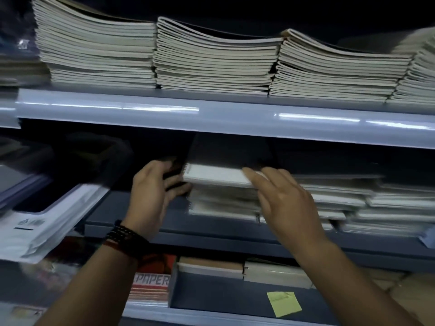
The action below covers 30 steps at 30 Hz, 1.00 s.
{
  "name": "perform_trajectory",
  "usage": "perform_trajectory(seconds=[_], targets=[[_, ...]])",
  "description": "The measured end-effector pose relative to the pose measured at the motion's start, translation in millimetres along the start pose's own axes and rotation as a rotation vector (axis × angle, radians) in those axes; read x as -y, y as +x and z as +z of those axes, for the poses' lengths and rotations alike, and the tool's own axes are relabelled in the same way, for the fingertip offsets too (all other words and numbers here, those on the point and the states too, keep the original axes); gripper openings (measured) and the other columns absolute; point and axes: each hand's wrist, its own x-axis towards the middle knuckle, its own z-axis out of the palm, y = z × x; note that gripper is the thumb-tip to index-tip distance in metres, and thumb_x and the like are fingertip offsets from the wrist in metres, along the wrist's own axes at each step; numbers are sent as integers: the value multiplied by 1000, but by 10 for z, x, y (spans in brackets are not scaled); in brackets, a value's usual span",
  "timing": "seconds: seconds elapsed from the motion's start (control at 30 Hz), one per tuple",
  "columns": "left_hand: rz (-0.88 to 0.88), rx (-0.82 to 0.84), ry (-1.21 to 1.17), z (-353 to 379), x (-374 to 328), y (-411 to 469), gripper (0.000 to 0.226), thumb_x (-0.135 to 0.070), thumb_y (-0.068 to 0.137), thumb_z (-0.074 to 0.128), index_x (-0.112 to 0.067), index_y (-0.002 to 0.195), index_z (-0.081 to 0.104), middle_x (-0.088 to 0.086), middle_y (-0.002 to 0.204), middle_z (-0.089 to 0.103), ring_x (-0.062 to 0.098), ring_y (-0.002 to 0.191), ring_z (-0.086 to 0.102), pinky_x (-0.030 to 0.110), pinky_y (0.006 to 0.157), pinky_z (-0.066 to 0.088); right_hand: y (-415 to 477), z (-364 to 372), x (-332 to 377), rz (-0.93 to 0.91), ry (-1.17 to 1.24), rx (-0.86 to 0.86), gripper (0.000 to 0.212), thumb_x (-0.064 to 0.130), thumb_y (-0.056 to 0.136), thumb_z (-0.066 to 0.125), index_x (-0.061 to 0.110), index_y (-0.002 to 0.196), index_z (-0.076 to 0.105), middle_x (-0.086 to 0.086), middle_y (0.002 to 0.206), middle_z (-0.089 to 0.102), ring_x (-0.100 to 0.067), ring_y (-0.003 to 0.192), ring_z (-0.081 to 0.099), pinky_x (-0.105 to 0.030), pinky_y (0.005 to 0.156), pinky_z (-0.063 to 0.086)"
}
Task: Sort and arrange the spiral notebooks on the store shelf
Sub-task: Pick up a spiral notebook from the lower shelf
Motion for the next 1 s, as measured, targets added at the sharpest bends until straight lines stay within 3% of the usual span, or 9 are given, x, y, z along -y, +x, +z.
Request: perform_trajectory(seconds=[0.07,0.17,0.23,0.27,0.37,0.47,0.63,0.77,1.0], targets=[[-158,90,55,26,-62,4,14,-16,99,60,-3,100,65,9,85,71,22,78,73,35,66,61,-105,-28,20,-6,70,19,44,6,96,52,22,137,61,-3,130,60,-28,120,55,-42,82,57],[-274,215,151,53,-114,1,20,-15,95,65,2,106,66,16,95,71,19,75,72,29,60,60,-195,-115,22,86,489,153,53,-2,92,55,34,130,66,8,148,49,-11,141,37,-24,114,34],[-288,260,136,22,-113,-16,24,-9,95,62,8,112,64,21,106,72,23,83,74,30,67,62,-212,-226,48,256,817,199,57,-4,85,58,40,120,70,15,147,48,-2,141,37,-18,111,34],[-288,271,118,-5,-92,-42,26,-7,95,60,10,114,64,22,110,73,26,89,74,30,72,63,-211,-274,58,365,898,118,50,0,85,59,38,115,72,14,142,52,-1,135,44,-22,108,40],[-286,288,63,-109,-3,-189,27,-2,97,56,7,121,63,24,117,71,29,100,73,30,75,61,-179,-334,73,726,869,-125,19,14,92,68,28,104,74,9,114,70,3,101,65,-31,95,55],[-291,318,25,-236,95,-364,33,2,94,55,1,127,59,22,122,69,33,108,70,35,81,62,-118,-267,64,978,1135,35,13,22,90,74,22,102,72,3,100,77,-14,94,73,-41,95,56],[-303,271,32,-321,224,-598,40,12,92,52,2,130,55,25,123,68,43,114,65,45,91,59,-123,-145,141,1041,1133,65,10,14,90,71,16,98,74,-2,96,78,-26,96,73,-49,97,55],[-278,135,17,-351,234,-679,37,-14,100,56,8,129,55,25,122,69,43,119,63,55,105,49,-235,-155,247,969,1184,124,11,9,93,64,15,98,72,-1,96,78,-27,90,72,-48,88,54],[-227,121,236,-395,83,-890,21,-15,101,57,-4,115,68,10,113,75,24,102,72,35,88,57,-360,-279,381,943,1197,124,9,10,95,63,15,99,69,1,94,78,-20,86,75,-50,89,58]])
